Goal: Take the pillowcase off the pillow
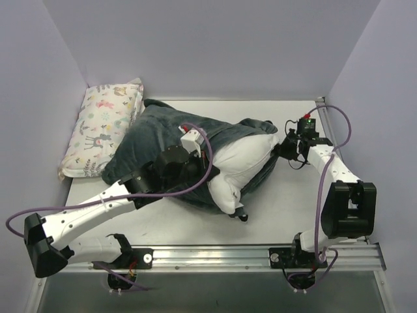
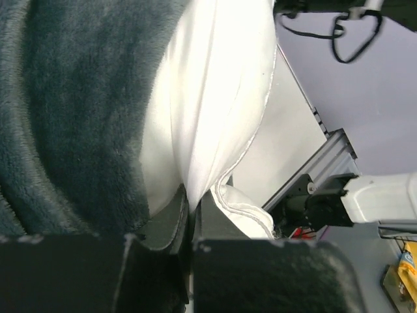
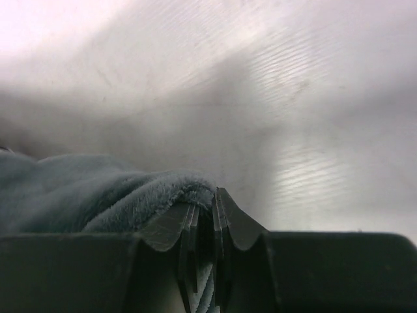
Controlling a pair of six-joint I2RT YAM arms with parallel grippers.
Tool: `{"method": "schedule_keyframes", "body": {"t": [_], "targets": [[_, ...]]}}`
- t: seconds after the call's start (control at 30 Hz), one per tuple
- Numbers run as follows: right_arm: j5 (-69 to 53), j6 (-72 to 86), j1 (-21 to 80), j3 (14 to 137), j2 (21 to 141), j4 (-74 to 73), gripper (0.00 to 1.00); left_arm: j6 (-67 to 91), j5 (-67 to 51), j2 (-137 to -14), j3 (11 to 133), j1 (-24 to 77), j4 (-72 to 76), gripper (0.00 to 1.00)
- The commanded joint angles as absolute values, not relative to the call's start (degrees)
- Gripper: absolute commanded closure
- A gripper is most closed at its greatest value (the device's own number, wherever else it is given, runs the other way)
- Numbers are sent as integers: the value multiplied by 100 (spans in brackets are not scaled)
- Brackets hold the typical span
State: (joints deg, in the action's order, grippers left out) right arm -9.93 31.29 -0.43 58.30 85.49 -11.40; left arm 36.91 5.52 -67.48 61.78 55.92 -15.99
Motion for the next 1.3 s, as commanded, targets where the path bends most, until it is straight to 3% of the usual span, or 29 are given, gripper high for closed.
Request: {"method": "schedule_keyframes", "body": {"t": [0.0,0.2,0.27,0.4,0.5,0.67,0.87,1.0,1.13,1.27], "targets": [[-1562,3401,-272,5862,8989,-45,92,3621,835,-6100,6266,5704,-1556,100],[-4033,3745,596,5853,9571,1740,78,3481,635,-6405,6626,5713,-1012,100],[-3668,3403,1104,5889,9484,1548,70,3507,484,-6626,6776,5748,-870,100],[-3551,3803,924,5784,9308,1389,40,3603,588,-6899,6733,5933,-791,100],[-2930,3867,563,5678,8792,705,25,3752,825,-6969,6408,5933,-617,100],[-2250,3770,71,5546,7850,-342,10,3946,826,-7435,6118,5941,-203,100],[-2751,4043,-835,4976,6778,-580,5,4078,659,-8094,6135,6020,413,100],[-2426,3894,-861,4501,5697,-958,0,4113,563,-8515,6258,6047,606,100],[-2856,4165,-713,3842,5064,-941,0,4157,440,-8806,6398,6082,756,100],[-2347,4437,-273,3078,4220,-897,0,4184,396,-8947,6442,6152,826,100]]}}
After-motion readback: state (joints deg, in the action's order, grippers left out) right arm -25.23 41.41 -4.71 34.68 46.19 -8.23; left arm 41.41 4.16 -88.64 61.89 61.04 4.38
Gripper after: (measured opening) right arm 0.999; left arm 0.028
